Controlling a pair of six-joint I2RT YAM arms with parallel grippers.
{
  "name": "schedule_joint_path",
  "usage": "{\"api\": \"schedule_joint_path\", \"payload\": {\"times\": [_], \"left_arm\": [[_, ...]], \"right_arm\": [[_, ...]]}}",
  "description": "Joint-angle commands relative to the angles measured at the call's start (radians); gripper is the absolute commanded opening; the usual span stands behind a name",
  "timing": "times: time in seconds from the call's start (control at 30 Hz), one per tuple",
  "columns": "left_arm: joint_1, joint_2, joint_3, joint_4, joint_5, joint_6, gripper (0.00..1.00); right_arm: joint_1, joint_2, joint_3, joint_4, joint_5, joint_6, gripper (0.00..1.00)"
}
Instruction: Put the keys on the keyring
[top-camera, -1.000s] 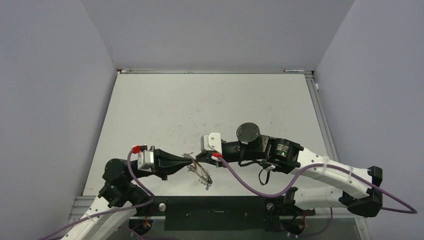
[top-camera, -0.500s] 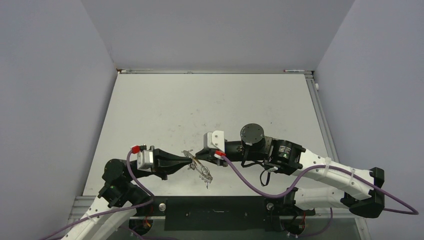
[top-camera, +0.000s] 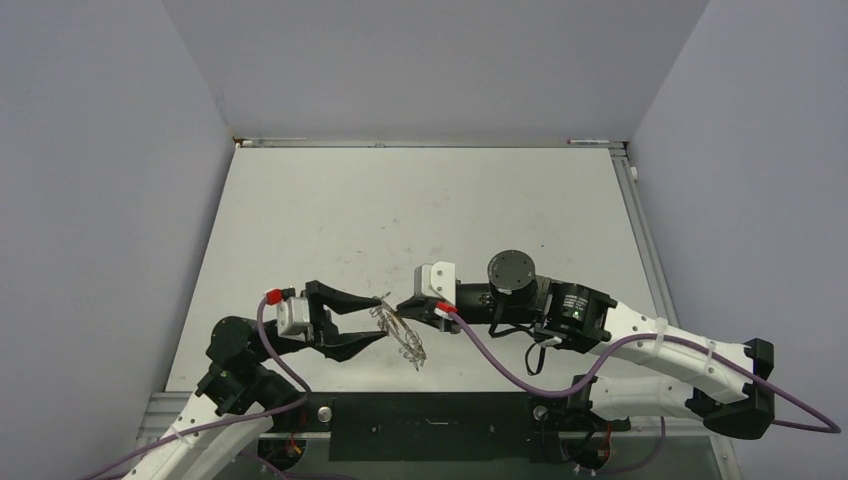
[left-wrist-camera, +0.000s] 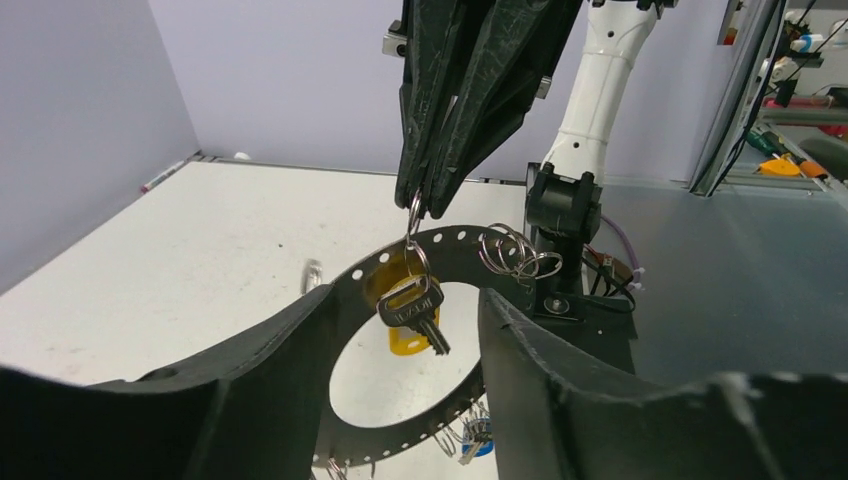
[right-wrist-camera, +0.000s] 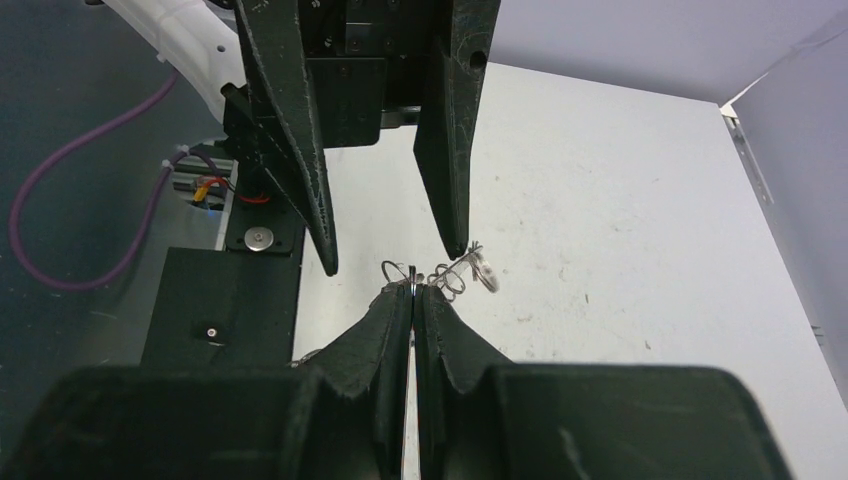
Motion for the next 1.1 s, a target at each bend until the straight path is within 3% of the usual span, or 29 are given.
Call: {"api": "schedule_joint_path", "payload": {"times": [0.0,0.8,0.93,1.07], "left_arm": [[0.002,-0.009,0.021,-0.019,-0.032,0.013,0.56],[0.005,0.022,0.021,-0.045,-0.065,0.041,0.58],[0.005,0.021,0.021,-0.045,-0.062,0.040,0.52],[0.005,0.022,0.021,-0.043,-0.058,0.040,0.35]], "right_arm": [[0.007,-0.051,-0.008,0.103,0.039,0.004,0.05],[0.006,-0.015,-0.015,0.256,0.015,0.026,0.05],[0.006,-0.003,-0.020,0.275,0.002,0.036,0.05],[0.006,0.004,-0.028,0.318,-0.001,0.049,0.05]]}}
